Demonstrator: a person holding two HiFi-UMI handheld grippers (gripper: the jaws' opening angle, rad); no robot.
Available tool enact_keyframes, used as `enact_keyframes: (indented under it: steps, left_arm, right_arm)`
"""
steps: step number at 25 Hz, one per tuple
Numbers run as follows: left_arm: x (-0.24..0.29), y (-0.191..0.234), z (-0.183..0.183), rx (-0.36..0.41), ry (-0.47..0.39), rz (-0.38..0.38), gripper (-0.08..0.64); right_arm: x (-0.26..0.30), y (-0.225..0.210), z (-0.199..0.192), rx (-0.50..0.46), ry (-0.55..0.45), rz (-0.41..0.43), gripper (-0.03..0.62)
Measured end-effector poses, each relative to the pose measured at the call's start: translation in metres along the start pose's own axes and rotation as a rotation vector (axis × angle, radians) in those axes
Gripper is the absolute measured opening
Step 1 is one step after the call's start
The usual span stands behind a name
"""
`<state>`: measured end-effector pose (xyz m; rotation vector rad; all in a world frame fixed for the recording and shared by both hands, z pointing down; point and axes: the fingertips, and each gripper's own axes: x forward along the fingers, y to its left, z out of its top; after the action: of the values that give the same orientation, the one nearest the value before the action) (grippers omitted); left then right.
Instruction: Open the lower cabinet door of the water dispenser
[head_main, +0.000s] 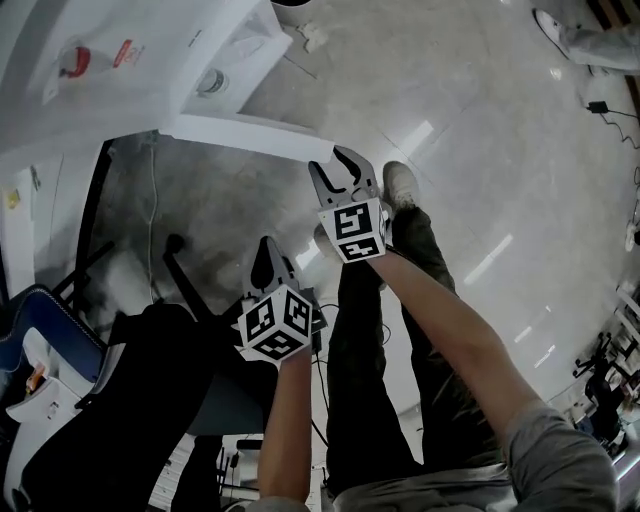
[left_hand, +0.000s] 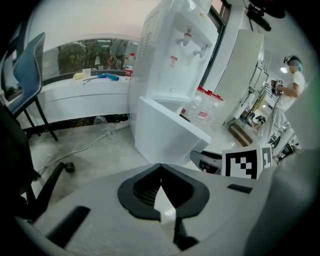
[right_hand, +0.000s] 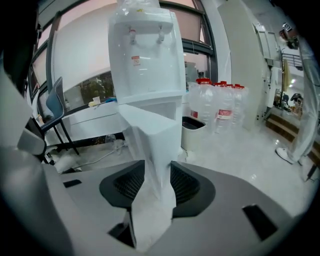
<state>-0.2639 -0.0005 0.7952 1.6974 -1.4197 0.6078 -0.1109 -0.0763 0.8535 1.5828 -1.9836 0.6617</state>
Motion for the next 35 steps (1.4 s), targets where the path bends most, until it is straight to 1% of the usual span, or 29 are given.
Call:
enact_keyframes:
  steps: [3,10,13,18,20,27,35]
  left_arm:
    - [-0.011,0.009,-0.01,-0.014,0.003,0.016,0.009]
    - [-0.027,0.025,-0.024,-0.073,-0.009,0.062,0.009]
    - [-0.034,0.026,-0.031,-0.086,-0.017,0.076,0.009]
    - [-0.047,0.024,-0.043,-0.11,-0.018,0.088,0.009]
    - [-0.051,0.022,-0.046,-0.108,-0.022,0.091,0.009]
    - [-0.07,0.011,-0.044,-0.106,-0.047,0.098,0.009]
    - [-0.109,-0.021,-0.036,-0.086,-0.093,0.085,0.009]
  right_arm:
    - [-0.01,0.02,-0.012,-0.001,0.016,0.02,0.161]
    - [-0.023,0.06,-0.026,-0.033,0.034,0.11,0.16]
    - [-0.028,0.077,-0.031,-0.04,0.045,0.177,0.156]
    - [-0.04,0.109,-0.042,-0.092,0.07,0.329,0.153]
    - [-0.042,0.113,-0.043,-0.084,0.075,0.366,0.153]
    - [-0.066,0.116,-0.029,-0.08,0.051,0.443,0.152]
    - [-0.124,0.112,-0.006,-0.074,0.013,0.516,0.054]
